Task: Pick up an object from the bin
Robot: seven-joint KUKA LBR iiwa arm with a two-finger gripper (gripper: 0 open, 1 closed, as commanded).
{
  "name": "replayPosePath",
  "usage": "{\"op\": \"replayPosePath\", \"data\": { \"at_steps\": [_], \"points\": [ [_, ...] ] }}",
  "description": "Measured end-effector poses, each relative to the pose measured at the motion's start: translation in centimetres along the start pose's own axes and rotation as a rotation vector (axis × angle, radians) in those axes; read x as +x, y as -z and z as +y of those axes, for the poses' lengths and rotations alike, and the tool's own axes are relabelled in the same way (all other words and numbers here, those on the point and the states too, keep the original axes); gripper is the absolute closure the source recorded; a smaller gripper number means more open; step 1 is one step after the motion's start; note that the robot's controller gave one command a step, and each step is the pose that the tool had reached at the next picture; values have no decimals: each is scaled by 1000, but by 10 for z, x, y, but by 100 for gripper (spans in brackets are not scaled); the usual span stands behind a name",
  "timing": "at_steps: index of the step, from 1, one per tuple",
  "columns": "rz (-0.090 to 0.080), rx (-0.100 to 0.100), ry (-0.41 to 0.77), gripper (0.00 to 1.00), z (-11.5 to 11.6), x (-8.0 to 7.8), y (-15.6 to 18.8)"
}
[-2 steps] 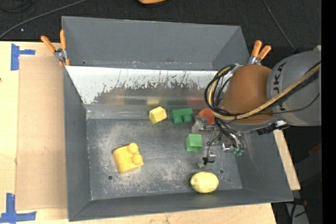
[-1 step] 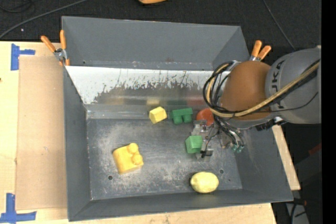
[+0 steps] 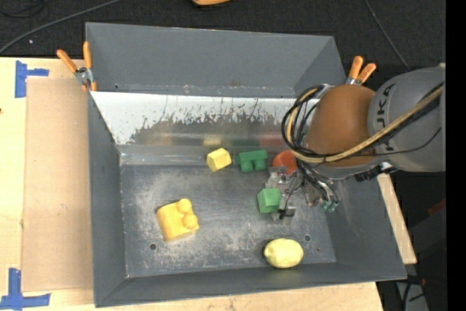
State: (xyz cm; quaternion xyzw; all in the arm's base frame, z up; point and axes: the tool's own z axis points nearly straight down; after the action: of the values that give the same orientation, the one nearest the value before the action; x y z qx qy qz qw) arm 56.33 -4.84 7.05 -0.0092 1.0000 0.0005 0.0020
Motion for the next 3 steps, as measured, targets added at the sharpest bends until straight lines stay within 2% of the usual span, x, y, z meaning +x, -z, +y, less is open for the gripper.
{"op": "replayPosePath", "data": {
  "at_steps": [1,2,3],
  "points": [
    [4,-1,-1,100,0,2,16],
    [1,-1,-1,100,1,0,40],
    [3,-1,-2,100,1,1,75]
  ]
}}
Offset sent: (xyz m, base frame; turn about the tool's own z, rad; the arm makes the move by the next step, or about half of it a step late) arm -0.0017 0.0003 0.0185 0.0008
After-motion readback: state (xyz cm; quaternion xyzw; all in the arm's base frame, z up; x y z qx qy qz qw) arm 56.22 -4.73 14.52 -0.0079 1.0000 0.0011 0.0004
